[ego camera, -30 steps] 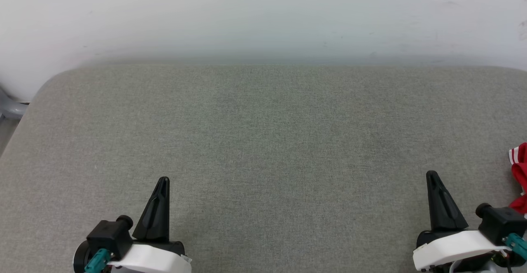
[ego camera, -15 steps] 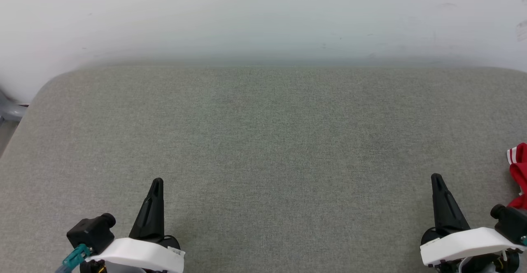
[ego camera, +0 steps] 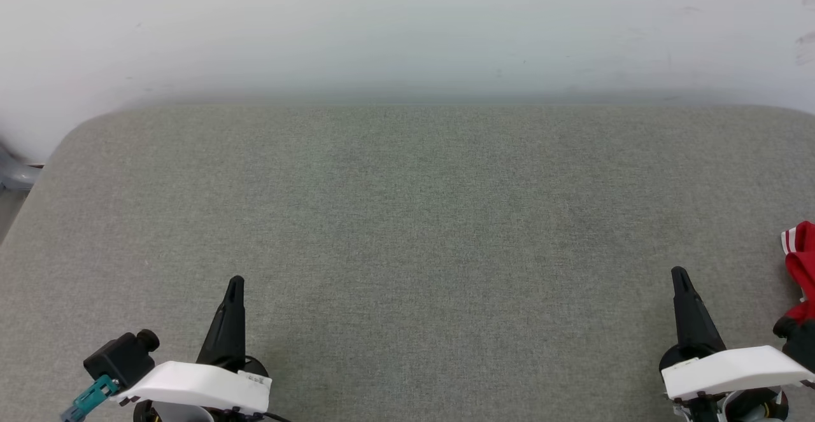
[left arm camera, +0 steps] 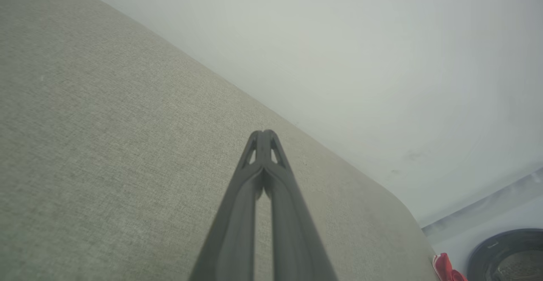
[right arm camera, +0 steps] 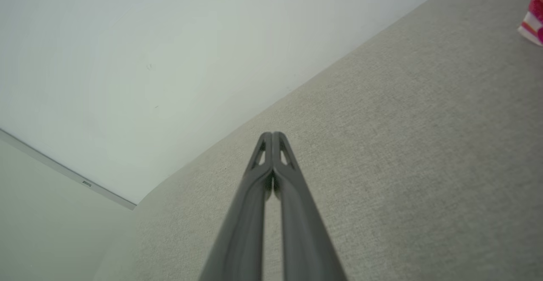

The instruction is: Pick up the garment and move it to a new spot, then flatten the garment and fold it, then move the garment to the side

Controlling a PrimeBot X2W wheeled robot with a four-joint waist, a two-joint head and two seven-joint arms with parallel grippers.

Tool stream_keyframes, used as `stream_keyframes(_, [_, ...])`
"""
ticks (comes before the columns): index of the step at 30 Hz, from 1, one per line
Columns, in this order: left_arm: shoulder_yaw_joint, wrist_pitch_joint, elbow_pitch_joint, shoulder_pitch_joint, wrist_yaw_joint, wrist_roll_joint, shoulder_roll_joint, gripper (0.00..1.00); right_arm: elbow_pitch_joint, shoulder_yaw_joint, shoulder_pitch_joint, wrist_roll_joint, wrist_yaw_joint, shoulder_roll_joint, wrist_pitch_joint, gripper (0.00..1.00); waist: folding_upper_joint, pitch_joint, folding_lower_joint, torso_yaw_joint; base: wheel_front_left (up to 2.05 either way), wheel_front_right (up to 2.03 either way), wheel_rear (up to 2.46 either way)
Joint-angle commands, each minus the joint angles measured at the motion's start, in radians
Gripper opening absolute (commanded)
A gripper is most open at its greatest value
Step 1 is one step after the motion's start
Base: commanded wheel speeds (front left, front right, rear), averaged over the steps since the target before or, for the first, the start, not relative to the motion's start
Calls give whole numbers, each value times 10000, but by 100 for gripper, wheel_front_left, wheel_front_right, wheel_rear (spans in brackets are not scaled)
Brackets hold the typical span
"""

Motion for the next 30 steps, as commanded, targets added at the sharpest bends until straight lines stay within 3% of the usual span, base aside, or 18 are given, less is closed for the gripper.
stream_keyframes(1, [30,89,-75,-286,-39,-383,81,0,-83,-34,-297,393,0,10,94,0,0,-6,0,-3,0,0,0])
stream_keyframes(30, [303,977,431,-613,-70,-4115,114,0,132,-202,-518,4005,-2,18,1026,0,0,-116,0,-72,0,0,0])
